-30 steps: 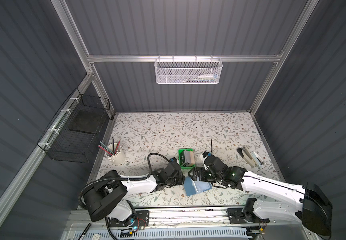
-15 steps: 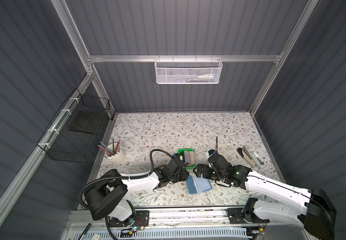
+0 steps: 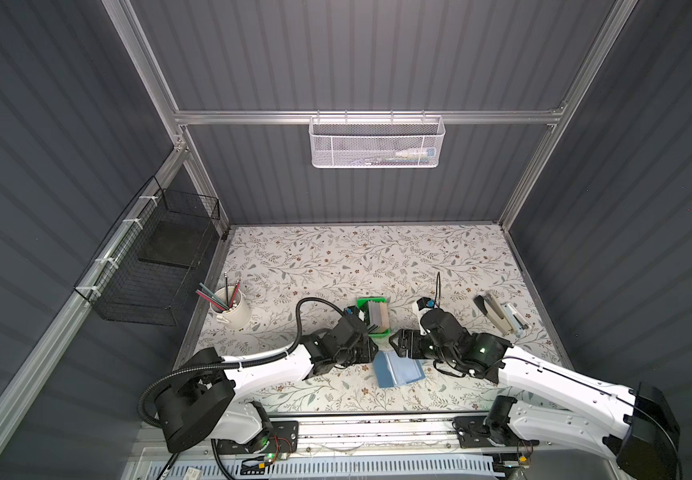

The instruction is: Put the credit cards into the card holder

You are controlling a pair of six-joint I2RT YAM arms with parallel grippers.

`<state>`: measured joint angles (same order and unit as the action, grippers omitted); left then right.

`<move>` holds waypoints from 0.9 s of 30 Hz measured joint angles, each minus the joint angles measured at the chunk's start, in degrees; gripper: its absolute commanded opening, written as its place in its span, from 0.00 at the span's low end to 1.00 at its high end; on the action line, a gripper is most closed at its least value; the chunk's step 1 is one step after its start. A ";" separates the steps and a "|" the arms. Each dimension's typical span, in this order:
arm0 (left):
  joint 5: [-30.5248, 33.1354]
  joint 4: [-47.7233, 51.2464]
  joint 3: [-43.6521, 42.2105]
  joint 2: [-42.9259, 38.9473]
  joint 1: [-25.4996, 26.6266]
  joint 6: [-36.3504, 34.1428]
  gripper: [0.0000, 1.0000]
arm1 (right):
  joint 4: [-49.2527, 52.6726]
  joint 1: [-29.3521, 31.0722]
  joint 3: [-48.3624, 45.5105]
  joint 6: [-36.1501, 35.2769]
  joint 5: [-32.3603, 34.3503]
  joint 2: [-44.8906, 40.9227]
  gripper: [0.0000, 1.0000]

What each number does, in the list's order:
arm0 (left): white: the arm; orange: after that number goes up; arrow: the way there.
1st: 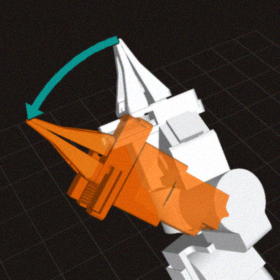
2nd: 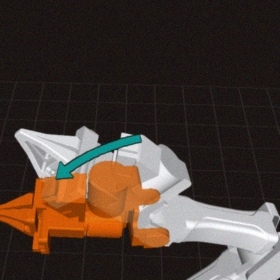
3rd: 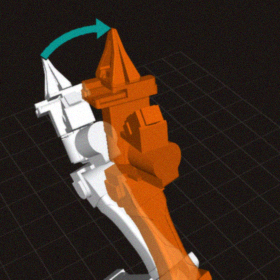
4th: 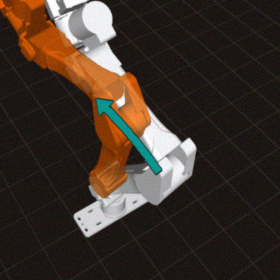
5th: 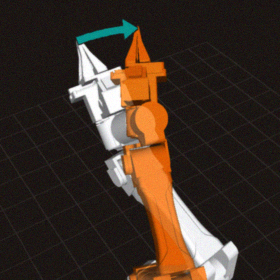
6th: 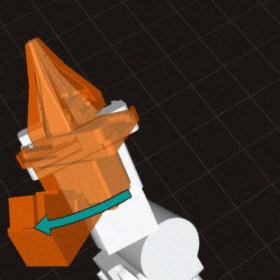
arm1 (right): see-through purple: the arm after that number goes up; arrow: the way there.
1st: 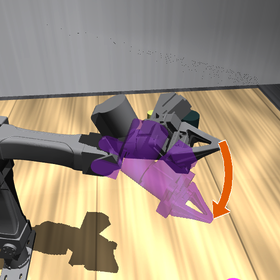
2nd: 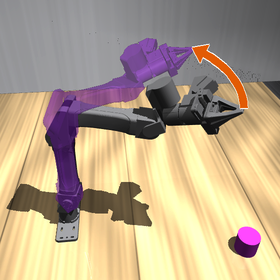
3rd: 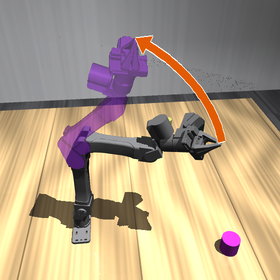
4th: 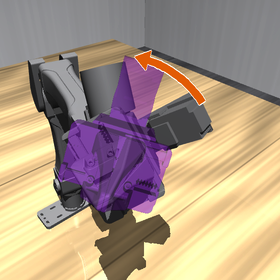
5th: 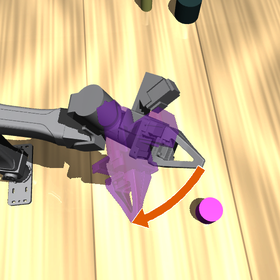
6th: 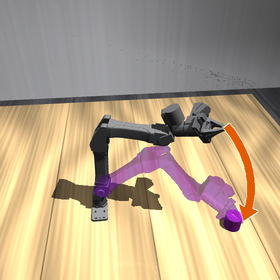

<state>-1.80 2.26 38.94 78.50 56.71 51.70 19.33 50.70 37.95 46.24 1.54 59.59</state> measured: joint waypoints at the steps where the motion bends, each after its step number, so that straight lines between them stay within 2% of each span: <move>1: -0.35 0.63 0.48 -0.35 0.00 -0.11 0.39 | -0.04 0.04 0.11 -0.26 -0.31 0.26 0.73; 7: -2.80 1.99 2.27 -0.96 0.66 -0.52 0.35 | -1.49 0.35 0.31 -1.46 -3.34 2.34 0.65; 12: -3.50 1.86 2.89 1.29 2.14 -0.55 0.31 | -0.63 0.72 0.90 -0.83 -2.91 5.77 0.55; 21: -6.27 -0.20 4.28 9.31 4.94 0.02 0.28 | 3.34 0.72 -0.63 0.37 0.46 6.78 0.55; 27: -6.56 -0.46 2.78 10.58 5.49 0.37 0.26 | 4.48 0.72 -5.11 1.81 2.51 6.78 0.54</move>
<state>-8.36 1.80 41.71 89.08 62.19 52.07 23.81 51.42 32.84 48.05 4.05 66.37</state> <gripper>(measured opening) 0.263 0.538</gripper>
